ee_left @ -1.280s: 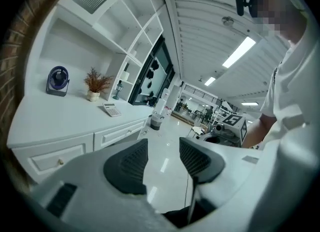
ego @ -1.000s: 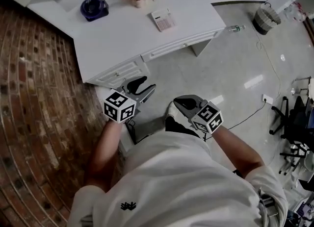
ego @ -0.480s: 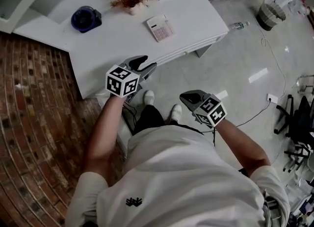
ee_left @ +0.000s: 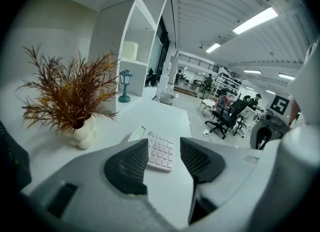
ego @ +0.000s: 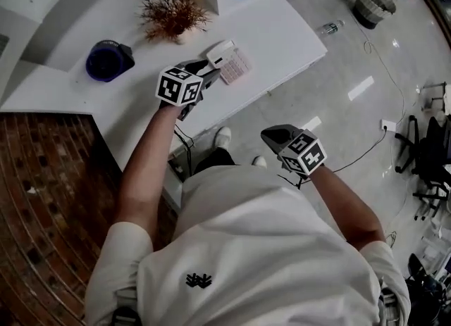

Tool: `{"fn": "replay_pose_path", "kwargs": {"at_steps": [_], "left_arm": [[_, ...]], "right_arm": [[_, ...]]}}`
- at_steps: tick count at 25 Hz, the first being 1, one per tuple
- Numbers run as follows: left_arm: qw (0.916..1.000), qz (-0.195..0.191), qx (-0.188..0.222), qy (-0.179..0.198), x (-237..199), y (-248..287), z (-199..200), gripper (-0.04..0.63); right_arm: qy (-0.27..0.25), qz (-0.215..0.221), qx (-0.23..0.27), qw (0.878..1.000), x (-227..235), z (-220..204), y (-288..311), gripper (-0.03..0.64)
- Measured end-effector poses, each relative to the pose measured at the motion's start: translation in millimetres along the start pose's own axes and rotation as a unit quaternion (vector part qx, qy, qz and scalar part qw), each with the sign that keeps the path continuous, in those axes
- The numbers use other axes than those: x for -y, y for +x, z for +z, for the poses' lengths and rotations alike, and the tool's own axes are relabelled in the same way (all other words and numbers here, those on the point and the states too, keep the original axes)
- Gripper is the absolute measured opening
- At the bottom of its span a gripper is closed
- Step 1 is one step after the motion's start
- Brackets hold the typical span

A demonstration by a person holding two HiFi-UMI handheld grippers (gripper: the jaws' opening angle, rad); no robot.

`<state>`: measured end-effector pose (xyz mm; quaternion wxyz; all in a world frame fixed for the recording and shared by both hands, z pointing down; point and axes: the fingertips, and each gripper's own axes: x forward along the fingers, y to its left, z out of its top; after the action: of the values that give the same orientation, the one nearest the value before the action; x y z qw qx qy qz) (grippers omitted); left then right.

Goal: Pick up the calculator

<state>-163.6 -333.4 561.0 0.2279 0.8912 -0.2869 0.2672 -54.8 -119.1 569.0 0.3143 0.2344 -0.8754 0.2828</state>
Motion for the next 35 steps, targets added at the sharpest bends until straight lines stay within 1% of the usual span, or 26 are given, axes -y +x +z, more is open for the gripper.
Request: {"fn": "replay_pose_path", "kwargs": {"at_steps": [3,7,11,18,22,26,31,35], "left_arm": [[0.9995,-0.018,-0.023,0.007,-33.0,25.5,3.6,0.207],[0.9976,-0.042,-0.05,0.022,-60.1,57.0,6.5,0.212],[0.9948,-0.064,-0.073,0.031,-73.1,85.0,1.0,0.216],[0.9916,-0.085,-0.095,0.019,-83.0,116.2,-11.7,0.218],[0.9905,-0.095,-0.099,0.001,-86.1,124.7,-14.3,0.211],[0.9882,-0.111,-0.102,-0.024,-82.7,129.0,-19.1,0.147],[0.9857,-0.127,-0.081,-0.075,-77.5,123.6,-11.6,0.101],[0.9844,-0.141,-0.057,-0.088,-64.9,111.5,1.5,0.063]], "right_arm": [[0.019,-0.02,-0.001,1.0,13.1,17.4,16.1,0.012],[0.051,-0.048,-0.002,0.998,25.1,27.6,29.0,0.012],[0.089,-0.071,-0.008,0.993,33.2,23.1,34.5,0.012],[0.122,-0.087,-0.015,0.989,38.0,23.3,43.6,0.012],[0.133,-0.096,-0.016,0.986,41.2,22.1,42.7,0.012],[0.14,-0.102,-0.019,0.985,43.3,17.5,37.9,0.012],[0.141,-0.098,-0.017,0.985,44.0,12.6,33.5,0.012],[0.133,-0.091,-0.015,0.987,45.2,9.7,29.9,0.012]]}}
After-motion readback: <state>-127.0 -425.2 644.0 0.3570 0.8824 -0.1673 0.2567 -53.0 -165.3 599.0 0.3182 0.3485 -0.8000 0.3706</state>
